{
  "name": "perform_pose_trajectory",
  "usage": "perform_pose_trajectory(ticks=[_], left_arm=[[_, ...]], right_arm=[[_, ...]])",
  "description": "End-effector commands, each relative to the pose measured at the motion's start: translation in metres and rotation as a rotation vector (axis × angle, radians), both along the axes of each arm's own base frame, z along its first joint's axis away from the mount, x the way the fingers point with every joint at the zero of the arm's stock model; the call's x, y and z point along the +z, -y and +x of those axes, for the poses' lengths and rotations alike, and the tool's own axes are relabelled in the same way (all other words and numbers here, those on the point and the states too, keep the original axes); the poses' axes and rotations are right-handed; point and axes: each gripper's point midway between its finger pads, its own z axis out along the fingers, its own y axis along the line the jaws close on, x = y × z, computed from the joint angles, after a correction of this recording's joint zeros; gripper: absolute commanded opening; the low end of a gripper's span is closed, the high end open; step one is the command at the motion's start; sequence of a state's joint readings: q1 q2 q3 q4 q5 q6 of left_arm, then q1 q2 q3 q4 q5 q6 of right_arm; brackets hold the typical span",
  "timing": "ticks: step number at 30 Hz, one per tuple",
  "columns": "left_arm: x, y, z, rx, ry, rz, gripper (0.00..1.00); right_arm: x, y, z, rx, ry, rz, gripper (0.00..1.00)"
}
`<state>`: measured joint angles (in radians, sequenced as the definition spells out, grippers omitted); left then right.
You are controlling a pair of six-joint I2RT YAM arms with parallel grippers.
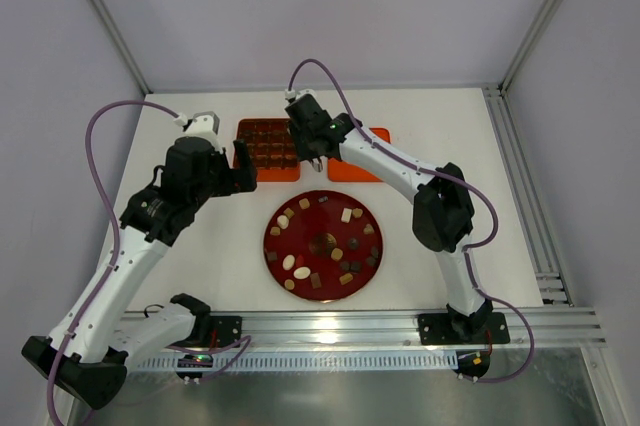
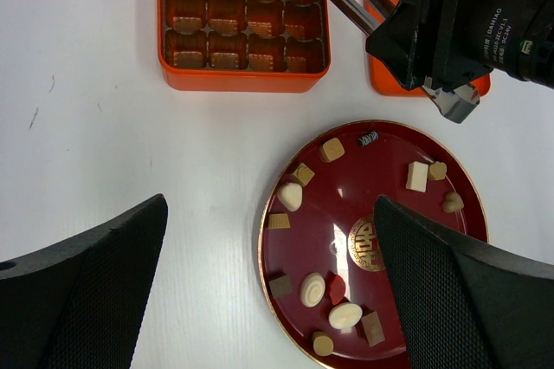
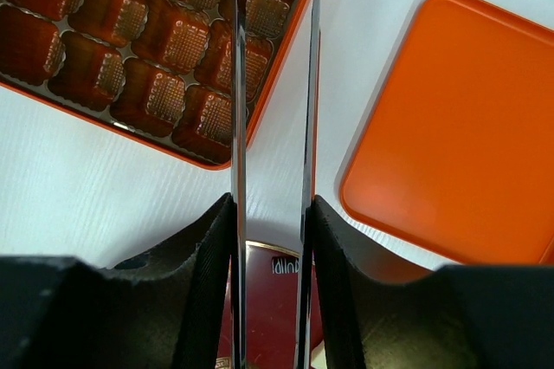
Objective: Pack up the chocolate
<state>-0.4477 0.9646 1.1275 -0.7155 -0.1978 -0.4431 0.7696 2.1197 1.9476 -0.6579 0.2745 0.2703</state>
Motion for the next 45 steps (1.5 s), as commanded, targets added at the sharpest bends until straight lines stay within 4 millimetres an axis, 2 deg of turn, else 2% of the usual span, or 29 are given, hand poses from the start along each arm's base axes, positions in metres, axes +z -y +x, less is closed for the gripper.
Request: perform_pose_trajectory(ticks=[1, 5, 9, 11, 13, 14, 17, 19, 20, 22, 23, 24, 25, 26, 27, 28, 30, 31, 34, 38, 45], left_arm=[[0.017, 0.001, 0.003, -0.003, 0.047, -0.017, 1.00], [0.018, 0.001, 0.003, -0.005, 0.049, -0.019, 1.00], [0.017, 0.000, 0.003, -0.002, 0.048, -0.017, 1.00], [0.018, 0.001, 0.003, -0.002, 0.048, -0.017, 1.00], [0.018, 0.001, 0.003, -0.003, 0.050, -0.019, 1.00], [0.018, 0.001, 0.003, -0.001, 0.049, -0.020, 1.00], [0.020, 0.001, 0.003, 0.001, 0.051, -0.024, 1.00], [0.020, 0.000, 0.003, 0.002, 0.055, -0.025, 1.00], [0.019, 0.000, 0.003, 0.003, 0.052, -0.025, 1.00], [0.019, 0.000, 0.003, 0.006, 0.053, -0.027, 1.00], [0.018, 0.001, 0.002, 0.004, 0.050, -0.029, 1.00], [0.017, 0.001, 0.002, 0.003, 0.047, -0.029, 1.00], [0.017, 0.001, 0.003, 0.005, 0.048, -0.031, 1.00], [0.016, 0.002, 0.003, 0.003, 0.045, -0.035, 1.00], [0.015, 0.003, 0.003, 0.001, 0.044, -0.038, 1.00], [0.016, 0.003, 0.003, 0.000, 0.046, -0.041, 1.00], [0.014, 0.005, 0.004, -0.003, 0.040, -0.045, 1.00], [0.014, 0.005, 0.004, -0.003, 0.041, -0.047, 1.00], [0.013, 0.007, 0.005, -0.005, 0.039, -0.050, 1.00], [0.011, 0.006, 0.005, 0.000, 0.037, -0.053, 1.00], [0.011, 0.004, 0.004, 0.001, 0.040, -0.046, 1.00]], right_arm=[[0.024, -0.004, 0.014, -0.011, 0.071, 0.037, 0.42], [0.028, -0.004, 0.015, -0.011, 0.075, 0.038, 0.43], [0.041, -0.003, 0.013, -0.012, 0.091, 0.053, 0.43], [0.055, 0.001, 0.009, -0.011, 0.103, 0.064, 0.43], [0.078, 0.008, 0.002, -0.015, 0.131, 0.092, 0.43], [0.078, 0.011, -0.002, -0.016, 0.124, 0.090, 0.43], [0.097, 0.025, -0.026, -0.019, 0.126, 0.118, 0.42], [0.098, 0.034, -0.041, -0.026, 0.114, 0.126, 0.42], [0.101, 0.046, -0.058, -0.043, 0.110, 0.136, 0.42], [0.099, 0.055, -0.081, -0.052, 0.086, 0.150, 0.42], [0.077, 0.066, -0.096, -0.058, 0.042, 0.117, 0.42], [0.093, 0.073, -0.115, -0.078, 0.059, 0.167, 0.42], [0.090, 0.080, -0.127, -0.087, 0.048, 0.165, 0.42], [0.069, 0.092, -0.142, -0.103, 0.011, 0.135, 0.42], [0.081, 0.101, -0.155, -0.128, 0.022, 0.190, 0.42], [0.061, 0.110, -0.173, -0.134, -0.027, 0.156, 0.42], [0.055, 0.119, -0.193, -0.144, -0.055, 0.166, 0.42], [0.057, 0.122, -0.210, -0.152, -0.076, 0.193, 0.42], [0.037, 0.136, -0.238, -0.180, -0.153, 0.188, 0.41], [0.025, 0.142, -0.259, -0.190, -0.207, 0.211, 0.41], [0.006, 0.136, -0.271, -0.175, -0.276, 0.222, 0.41]])
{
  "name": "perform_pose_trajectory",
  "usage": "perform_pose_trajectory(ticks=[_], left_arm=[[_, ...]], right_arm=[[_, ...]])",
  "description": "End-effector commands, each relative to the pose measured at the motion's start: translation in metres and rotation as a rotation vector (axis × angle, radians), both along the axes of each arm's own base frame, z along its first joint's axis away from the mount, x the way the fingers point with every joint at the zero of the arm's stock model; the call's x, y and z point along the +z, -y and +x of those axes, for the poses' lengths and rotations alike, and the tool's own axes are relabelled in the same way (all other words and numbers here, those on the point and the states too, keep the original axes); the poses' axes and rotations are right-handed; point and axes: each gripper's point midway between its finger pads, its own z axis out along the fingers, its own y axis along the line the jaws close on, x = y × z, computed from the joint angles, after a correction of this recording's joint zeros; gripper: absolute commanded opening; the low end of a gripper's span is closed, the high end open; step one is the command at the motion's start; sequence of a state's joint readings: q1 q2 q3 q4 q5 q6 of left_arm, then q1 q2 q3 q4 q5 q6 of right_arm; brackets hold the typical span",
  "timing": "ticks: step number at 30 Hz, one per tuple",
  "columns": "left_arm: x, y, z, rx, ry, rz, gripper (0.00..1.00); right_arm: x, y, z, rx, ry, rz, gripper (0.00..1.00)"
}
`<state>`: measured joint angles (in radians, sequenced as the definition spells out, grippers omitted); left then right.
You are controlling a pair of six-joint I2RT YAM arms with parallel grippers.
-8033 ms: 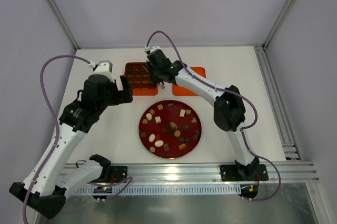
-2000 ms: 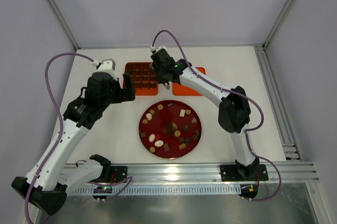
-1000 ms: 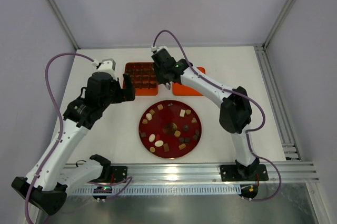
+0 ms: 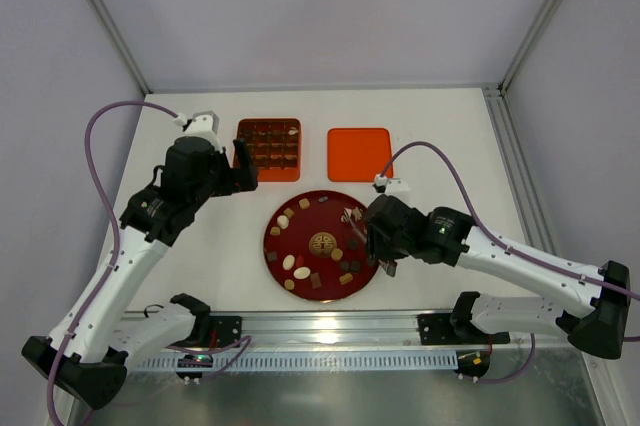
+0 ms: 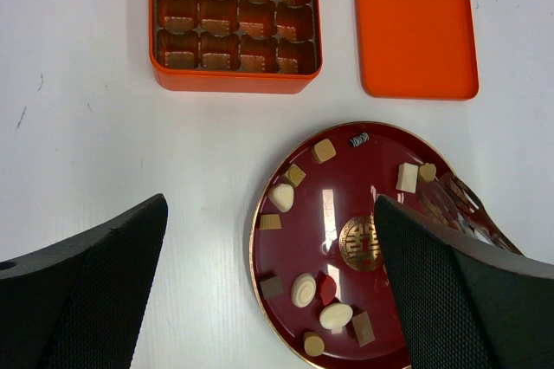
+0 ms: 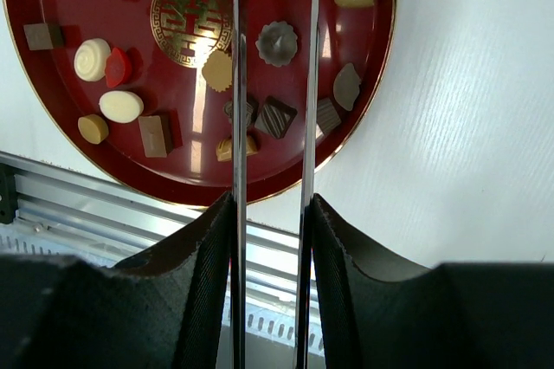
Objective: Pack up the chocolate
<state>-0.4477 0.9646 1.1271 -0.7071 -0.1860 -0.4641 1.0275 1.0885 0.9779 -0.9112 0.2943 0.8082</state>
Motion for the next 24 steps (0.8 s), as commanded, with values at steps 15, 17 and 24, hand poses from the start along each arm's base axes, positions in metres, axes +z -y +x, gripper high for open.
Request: perform_pose_trajectory(ticks=[15, 17, 24], left_arm=[[0.008, -0.002, 0.001, 0.004, 0.039, -0.009, 1.00], [0.008, -0.002, 0.001, 0.004, 0.040, -0.009, 1.00], [0.005, -0.002, 0.001, 0.004, 0.034, -0.007, 1.00]], right_arm=[[-0.017, -0.019, 0.001, -0.009, -0.042, 0.031, 0.42], [-0.019, -0.019, 0.002, -0.009, -0.042, 0.024, 0.42], [-0.020, -0.024, 0.009, -0.003, -0.026, 0.010, 0.42]])
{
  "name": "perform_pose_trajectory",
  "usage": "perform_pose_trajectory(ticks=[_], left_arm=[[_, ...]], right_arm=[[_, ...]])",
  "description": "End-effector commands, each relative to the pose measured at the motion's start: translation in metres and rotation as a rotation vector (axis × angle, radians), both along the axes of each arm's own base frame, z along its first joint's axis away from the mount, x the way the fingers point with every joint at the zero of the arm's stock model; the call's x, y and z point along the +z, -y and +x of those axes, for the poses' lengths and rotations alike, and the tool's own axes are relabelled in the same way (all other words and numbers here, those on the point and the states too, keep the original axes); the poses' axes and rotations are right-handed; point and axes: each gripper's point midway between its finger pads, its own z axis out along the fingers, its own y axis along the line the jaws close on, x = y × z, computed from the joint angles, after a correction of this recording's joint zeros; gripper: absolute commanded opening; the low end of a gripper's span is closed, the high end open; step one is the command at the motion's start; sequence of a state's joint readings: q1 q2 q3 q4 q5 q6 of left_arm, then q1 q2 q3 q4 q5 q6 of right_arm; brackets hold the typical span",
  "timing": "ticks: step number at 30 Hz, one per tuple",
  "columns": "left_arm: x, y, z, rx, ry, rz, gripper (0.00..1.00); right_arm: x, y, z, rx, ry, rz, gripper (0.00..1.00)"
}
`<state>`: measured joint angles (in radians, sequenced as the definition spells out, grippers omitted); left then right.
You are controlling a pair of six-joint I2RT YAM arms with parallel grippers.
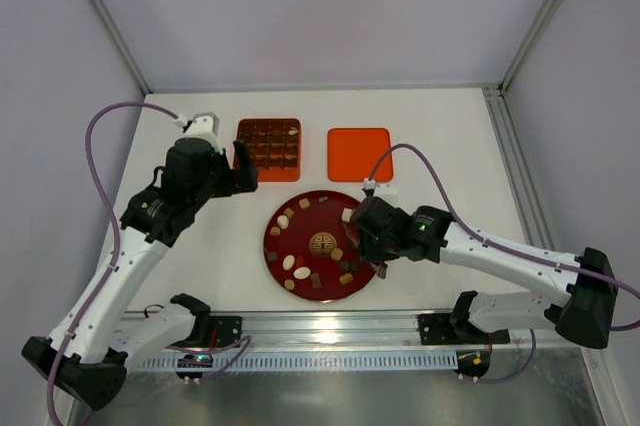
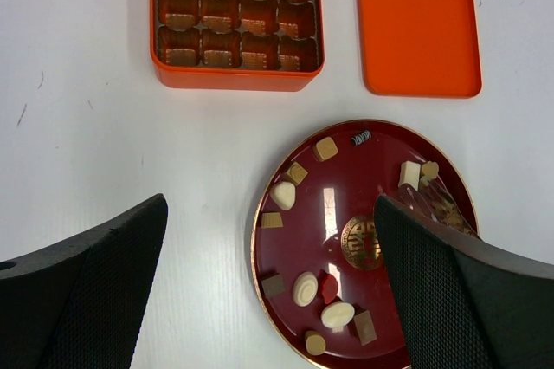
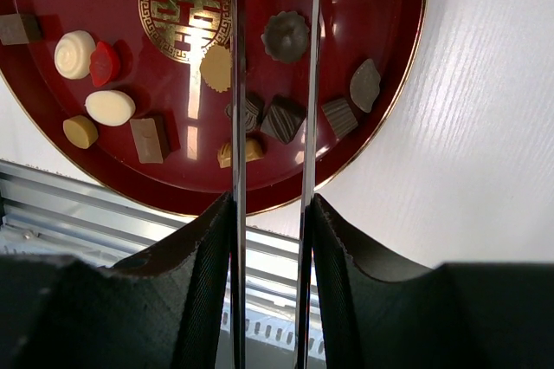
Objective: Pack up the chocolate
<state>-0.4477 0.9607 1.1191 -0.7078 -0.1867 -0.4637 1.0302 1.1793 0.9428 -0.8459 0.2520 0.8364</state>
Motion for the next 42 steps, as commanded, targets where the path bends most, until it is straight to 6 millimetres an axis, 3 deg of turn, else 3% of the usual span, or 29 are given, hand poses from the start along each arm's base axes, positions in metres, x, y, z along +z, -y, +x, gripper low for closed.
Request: perform_pose_trajectory(ticks=[1, 19, 34, 37, 42], left_arm=[[0.008, -0.001, 0.002, 0.004, 0.040, -0.010, 1.00], [0.008, -0.004, 0.002, 0.012, 0.044, -0.003, 1.00], [0.004, -0.003, 0.002, 0.009, 0.038, 0.002, 1.00], [0.005, -0.003, 0.002, 0.009, 0.039, 0.001, 1.00], [0.006, -0.002, 0.002, 0.007, 0.040, -0.006, 1.00]], right_arm=[[0.008, -0.011, 0.012, -0.003, 0.046, 0.029, 0.42], [0.002, -0.018, 0.033, 0.027, 0.064, -0.021, 0.42], [-0.003, -0.019, 0.029, 0.057, 0.032, -0.035, 0.36], [0.002, -0.017, 0.030, 0.061, 0.041, -0.038, 0.33], [0.028, -0.021, 0.041, 0.072, 0.095, -0.027, 0.26]])
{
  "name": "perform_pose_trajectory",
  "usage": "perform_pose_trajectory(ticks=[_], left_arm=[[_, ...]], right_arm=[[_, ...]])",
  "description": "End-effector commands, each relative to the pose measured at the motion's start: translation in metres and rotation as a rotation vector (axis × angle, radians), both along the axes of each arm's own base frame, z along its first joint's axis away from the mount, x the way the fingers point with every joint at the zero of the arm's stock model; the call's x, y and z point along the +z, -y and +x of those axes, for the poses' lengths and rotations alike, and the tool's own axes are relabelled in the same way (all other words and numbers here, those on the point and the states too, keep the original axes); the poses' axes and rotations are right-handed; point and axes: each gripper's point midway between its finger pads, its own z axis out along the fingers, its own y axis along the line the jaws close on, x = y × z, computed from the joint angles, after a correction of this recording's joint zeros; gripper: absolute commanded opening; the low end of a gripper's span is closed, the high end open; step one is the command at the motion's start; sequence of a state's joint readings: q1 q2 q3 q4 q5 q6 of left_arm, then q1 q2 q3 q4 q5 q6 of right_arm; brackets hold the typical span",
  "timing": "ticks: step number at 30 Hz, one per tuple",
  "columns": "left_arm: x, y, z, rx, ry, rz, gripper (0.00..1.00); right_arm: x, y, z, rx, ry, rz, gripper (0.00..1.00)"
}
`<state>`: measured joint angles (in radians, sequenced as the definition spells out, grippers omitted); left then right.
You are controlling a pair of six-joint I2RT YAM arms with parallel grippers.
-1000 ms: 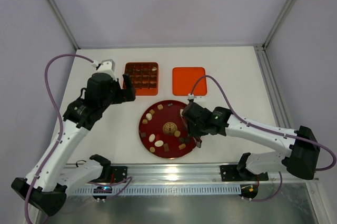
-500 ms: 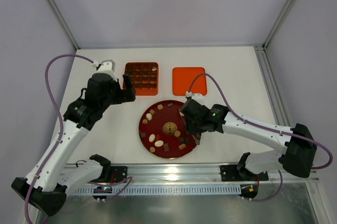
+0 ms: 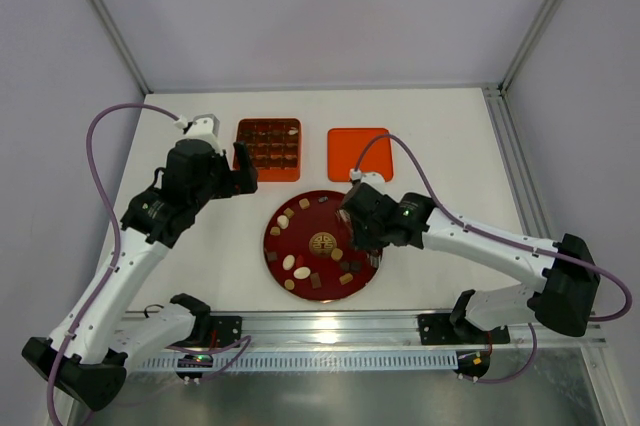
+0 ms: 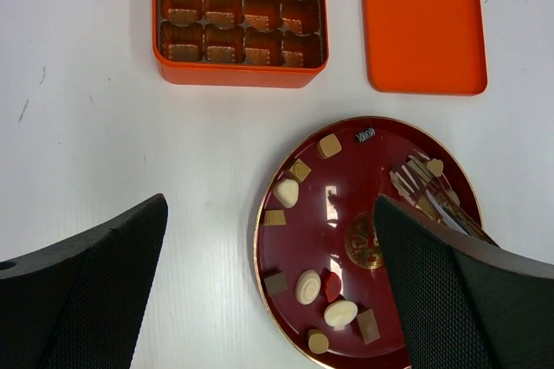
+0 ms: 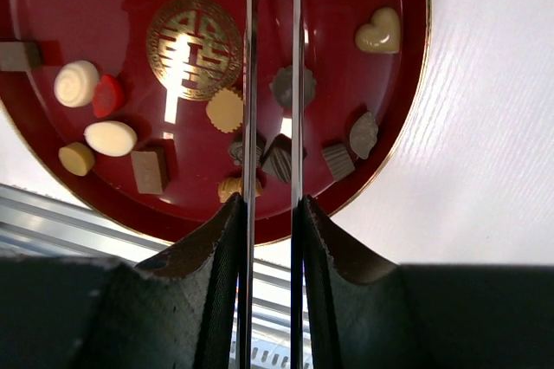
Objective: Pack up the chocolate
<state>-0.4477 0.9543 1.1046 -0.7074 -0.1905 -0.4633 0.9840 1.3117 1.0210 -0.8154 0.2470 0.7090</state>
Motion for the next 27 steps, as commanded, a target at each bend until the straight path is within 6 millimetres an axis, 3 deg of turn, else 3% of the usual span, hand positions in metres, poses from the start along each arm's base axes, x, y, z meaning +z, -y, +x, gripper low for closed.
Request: perform_pose_trajectory(ticks=[1, 9, 15, 18, 19, 21, 23, 25, 26, 27], left_arm=[[0.010, -0.001, 0.003, 0.005, 0.047, -0.010, 1.00], [0.015, -0.002, 0.003, 0.009, 0.061, -0.011, 1.00], [0.022, -0.002, 0.004, 0.009, 0.072, -0.021, 1.00], [0.027, -0.002, 0.004, 0.009, 0.080, -0.021, 1.00], [0.029, -0.002, 0.004, 0.011, 0.082, -0.021, 1.00], [0.030, -0.002, 0.003, 0.008, 0.083, -0.020, 1.00], [0.034, -0.004, 0.002, 0.013, 0.089, -0.022, 1.00], [0.037, -0.006, 0.000, 0.020, 0.096, -0.022, 1.00], [0.041, -0.008, 0.000, 0.027, 0.105, -0.022, 1.00], [0.040, -0.009, -0.002, 0.030, 0.100, -0.018, 1.00]], right_arm=[[0.036, -0.009, 0.017, 0.008, 0.083, 0.045, 0.26], [0.074, -0.018, 0.036, 0.027, 0.164, 0.084, 0.25], [0.105, -0.049, 0.075, 0.077, 0.271, 0.104, 0.25], [0.121, -0.068, 0.107, 0.101, 0.352, 0.105, 0.25], [0.138, -0.080, 0.120, 0.108, 0.401, 0.144, 0.25], [0.130, -0.096, 0.138, 0.143, 0.402, 0.141, 0.24], [0.149, -0.117, 0.158, 0.163, 0.458, 0.197, 0.24], [0.142, -0.139, 0.174, 0.201, 0.485, 0.209, 0.24], [0.151, -0.148, 0.180, 0.210, 0.508, 0.232, 0.24], [0.135, -0.161, 0.188, 0.234, 0.495, 0.228, 0.24]])
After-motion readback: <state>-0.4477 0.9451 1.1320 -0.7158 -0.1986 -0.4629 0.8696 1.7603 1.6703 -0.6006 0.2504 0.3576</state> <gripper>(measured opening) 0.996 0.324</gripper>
